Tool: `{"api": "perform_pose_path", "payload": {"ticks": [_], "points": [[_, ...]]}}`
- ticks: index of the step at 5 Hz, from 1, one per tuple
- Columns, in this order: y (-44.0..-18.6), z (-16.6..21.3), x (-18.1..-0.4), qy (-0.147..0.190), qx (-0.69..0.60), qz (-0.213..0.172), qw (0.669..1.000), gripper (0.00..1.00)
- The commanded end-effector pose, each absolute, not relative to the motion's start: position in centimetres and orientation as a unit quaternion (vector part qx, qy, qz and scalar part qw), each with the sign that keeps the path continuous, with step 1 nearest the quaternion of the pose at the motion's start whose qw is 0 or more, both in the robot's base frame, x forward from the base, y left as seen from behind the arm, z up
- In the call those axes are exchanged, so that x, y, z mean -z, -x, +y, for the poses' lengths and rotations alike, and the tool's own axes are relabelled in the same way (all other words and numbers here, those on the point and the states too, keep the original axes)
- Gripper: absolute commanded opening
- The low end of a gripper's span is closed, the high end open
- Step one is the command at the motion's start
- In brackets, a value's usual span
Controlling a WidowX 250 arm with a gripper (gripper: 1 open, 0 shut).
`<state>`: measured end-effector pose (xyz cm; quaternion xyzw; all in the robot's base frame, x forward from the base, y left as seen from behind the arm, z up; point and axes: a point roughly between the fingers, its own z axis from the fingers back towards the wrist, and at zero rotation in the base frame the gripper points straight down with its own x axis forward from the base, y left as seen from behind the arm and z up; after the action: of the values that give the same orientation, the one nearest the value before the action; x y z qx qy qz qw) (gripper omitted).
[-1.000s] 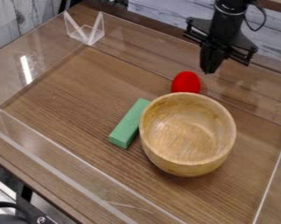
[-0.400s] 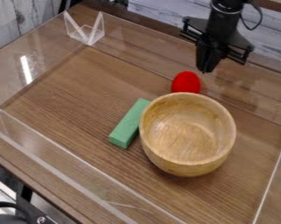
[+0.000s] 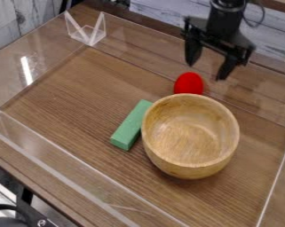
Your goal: Move the red object to the right side of the table
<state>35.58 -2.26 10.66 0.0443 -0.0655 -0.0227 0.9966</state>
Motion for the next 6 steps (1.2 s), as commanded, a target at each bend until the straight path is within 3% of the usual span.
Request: {"api": "perform_pose_path", "payload": {"ticks": [1, 2, 4, 6], "points": [[-35.3, 1.2, -14.9, -0.043, -0.028, -0.109, 0.993, 1.00], [-35.3, 5.9, -15.9, -0.051, -0.087, -0.110, 0.989, 1.00], [-36.9, 12.3, -14.0, -0.063, -0.132, -0.108, 0.983, 1.00], [-36.9, 10.5, -12.1, -0.053, -0.049, -0.110, 0.991, 1.00]]}}
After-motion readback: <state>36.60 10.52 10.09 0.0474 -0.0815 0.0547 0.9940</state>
